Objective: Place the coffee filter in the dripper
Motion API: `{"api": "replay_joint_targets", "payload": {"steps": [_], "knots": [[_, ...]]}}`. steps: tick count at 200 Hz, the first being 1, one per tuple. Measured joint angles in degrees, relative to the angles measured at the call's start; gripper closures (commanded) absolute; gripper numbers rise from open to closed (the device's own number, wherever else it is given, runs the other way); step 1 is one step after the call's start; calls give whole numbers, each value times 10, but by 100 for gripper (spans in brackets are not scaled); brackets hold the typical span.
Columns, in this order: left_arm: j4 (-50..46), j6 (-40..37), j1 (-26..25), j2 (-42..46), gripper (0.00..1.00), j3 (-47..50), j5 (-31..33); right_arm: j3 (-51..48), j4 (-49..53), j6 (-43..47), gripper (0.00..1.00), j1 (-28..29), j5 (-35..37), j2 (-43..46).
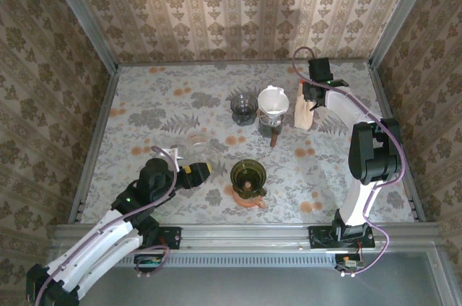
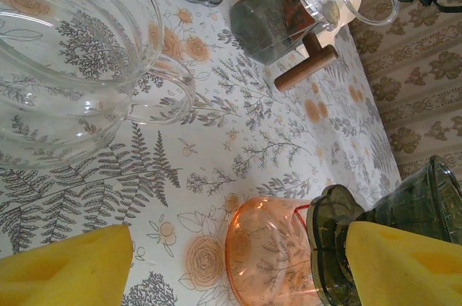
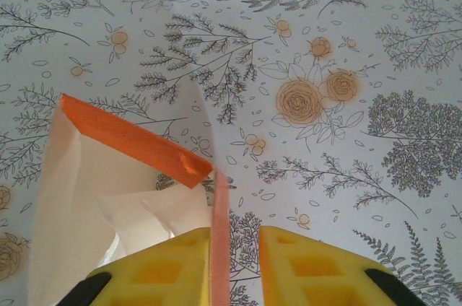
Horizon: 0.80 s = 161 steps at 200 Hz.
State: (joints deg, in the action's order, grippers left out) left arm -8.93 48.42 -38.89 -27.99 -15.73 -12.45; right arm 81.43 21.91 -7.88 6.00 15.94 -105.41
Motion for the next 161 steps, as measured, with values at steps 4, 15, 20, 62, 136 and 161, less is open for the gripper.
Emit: {"api": "replay_joint_targets", "payload": {"steps": [4,15,20,62,136,161], "knots": [[0,0,0,0,21,0,0,-1,-1,-1,66,0,0,1],[0,0,0,0,21,0,0,-2,0,-7,62,0,0,4],[0,0,0,0,21,0,0,-3,0,-8,61,0,0,6],[0,0,0,0,21,0,0,-9,-2,-40,56,0,-2,50],[2,0,0,0,21,12,0,-54,2,-105,68,24,-47,92],[2,0,0,0,21,16,0,-63,5,-130,71,44,-43,92]]}}
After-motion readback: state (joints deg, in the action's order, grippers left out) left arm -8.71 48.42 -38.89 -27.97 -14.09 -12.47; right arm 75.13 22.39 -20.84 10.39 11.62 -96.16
